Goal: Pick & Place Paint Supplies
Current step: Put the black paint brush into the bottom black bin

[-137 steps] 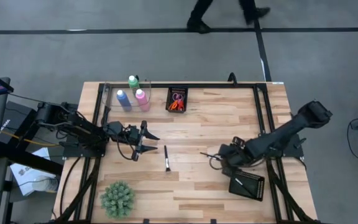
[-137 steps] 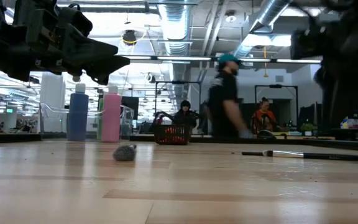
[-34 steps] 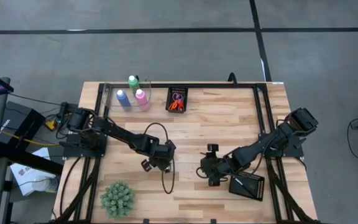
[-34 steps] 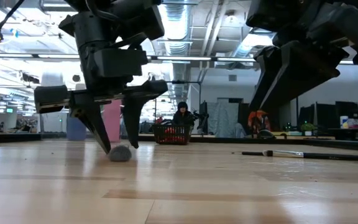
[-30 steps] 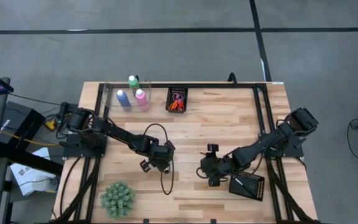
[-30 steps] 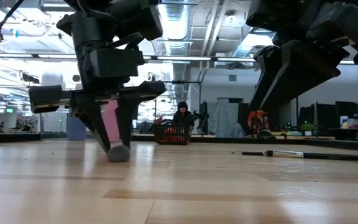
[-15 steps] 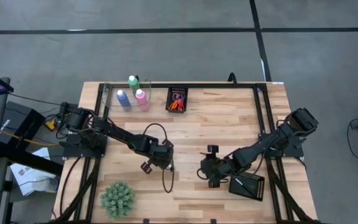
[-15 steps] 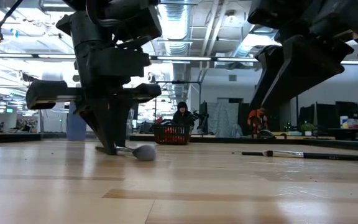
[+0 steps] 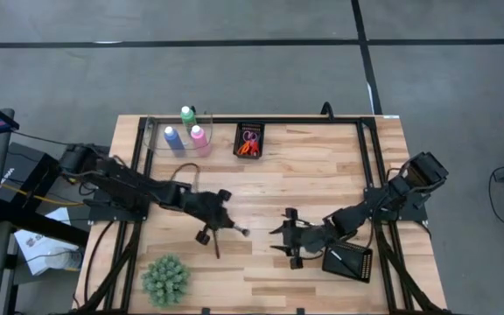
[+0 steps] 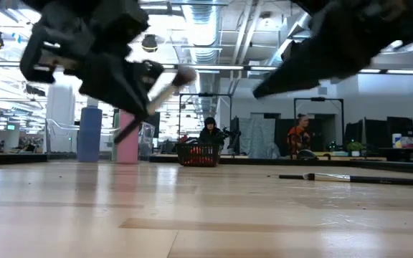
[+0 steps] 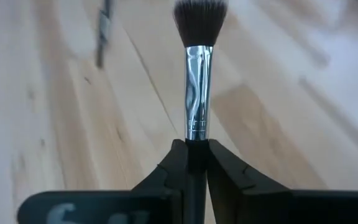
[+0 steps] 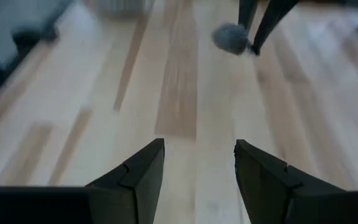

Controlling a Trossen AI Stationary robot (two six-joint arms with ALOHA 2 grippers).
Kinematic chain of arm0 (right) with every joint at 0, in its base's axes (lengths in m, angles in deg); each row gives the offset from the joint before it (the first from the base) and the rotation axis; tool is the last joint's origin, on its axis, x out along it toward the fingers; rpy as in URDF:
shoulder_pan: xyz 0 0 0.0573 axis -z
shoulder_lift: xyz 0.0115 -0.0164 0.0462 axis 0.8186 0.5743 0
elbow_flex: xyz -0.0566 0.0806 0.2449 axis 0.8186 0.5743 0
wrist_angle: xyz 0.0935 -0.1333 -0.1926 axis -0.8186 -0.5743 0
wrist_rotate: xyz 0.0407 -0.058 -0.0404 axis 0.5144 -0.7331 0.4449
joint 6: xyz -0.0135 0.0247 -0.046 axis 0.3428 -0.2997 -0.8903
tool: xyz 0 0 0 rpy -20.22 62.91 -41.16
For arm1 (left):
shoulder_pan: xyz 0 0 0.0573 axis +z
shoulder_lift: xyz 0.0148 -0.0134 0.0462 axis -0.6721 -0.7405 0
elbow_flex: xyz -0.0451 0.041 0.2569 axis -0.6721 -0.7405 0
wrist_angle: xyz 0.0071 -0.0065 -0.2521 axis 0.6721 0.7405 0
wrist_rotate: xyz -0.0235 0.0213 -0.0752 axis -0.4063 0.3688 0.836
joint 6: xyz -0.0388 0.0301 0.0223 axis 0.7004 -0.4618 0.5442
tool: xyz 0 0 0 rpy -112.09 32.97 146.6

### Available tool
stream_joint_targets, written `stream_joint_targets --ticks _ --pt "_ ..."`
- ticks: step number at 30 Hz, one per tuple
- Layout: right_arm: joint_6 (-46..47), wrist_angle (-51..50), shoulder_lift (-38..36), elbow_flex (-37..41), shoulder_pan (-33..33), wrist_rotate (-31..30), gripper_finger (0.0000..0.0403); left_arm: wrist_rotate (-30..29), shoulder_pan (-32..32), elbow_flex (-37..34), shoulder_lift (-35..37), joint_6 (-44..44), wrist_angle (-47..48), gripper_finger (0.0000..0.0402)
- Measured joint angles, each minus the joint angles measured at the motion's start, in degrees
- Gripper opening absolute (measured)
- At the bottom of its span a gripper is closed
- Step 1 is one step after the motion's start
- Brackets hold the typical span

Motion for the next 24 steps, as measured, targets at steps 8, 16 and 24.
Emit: stream_joint_targets --ticks 8,16,24 --pt "-4.87 20.68 -0.02 4.84 4.82 -0.24 0.0182 -0.59 0.59 -11.29 5.58 5.80 -29.82 0.0026" --pt "-10.31 32.80 -0.02 4.90 11.20 3.92 0.0227 -1.97 1.31 -13.64 2.38 7.03 -43.90 0.0026" --pt "-10.13 35.19 -0.02 4.90 14.87 11.26 0.0232 -2.38 3.05 -13.24 -3.20 7.07 -53.22 0.0026"
